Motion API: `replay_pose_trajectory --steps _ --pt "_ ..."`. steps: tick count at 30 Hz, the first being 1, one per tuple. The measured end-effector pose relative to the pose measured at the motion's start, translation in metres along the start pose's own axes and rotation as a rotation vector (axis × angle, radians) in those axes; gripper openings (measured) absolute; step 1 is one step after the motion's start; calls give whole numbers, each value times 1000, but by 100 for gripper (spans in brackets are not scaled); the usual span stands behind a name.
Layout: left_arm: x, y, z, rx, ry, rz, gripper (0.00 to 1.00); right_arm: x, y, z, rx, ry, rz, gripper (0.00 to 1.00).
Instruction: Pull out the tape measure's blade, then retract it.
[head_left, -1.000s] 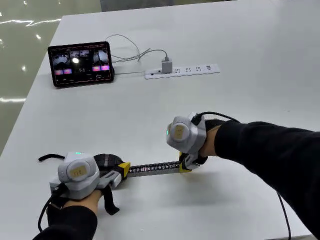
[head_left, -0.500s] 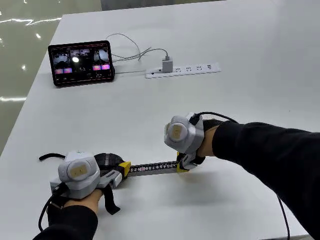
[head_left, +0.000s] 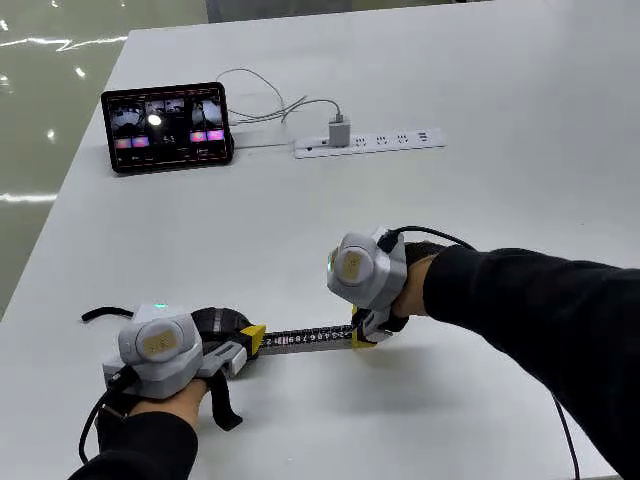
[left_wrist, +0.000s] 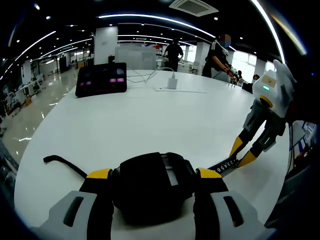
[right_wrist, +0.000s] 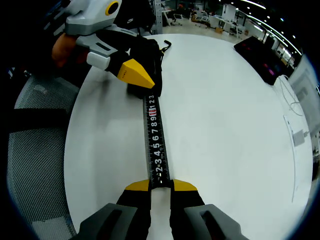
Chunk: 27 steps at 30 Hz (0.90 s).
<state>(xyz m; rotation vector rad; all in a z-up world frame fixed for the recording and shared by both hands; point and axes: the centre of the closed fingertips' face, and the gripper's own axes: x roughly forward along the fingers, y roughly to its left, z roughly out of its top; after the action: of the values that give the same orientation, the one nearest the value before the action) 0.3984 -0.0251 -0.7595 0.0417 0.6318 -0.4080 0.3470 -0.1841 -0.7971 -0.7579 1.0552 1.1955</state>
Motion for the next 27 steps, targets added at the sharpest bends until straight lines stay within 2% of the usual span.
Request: replay_pose_trajectory --steps 10,21,27 --pt "1 0 0 7 -1 2 60 2 1 6 -7 -1 -2 9" --pt "0 0 0 11 0 3 60 8 3 21 -13 -37 4 9" --pt "0 0 1 10 -1 3 60 10 3 24 -14 -32 5 9"
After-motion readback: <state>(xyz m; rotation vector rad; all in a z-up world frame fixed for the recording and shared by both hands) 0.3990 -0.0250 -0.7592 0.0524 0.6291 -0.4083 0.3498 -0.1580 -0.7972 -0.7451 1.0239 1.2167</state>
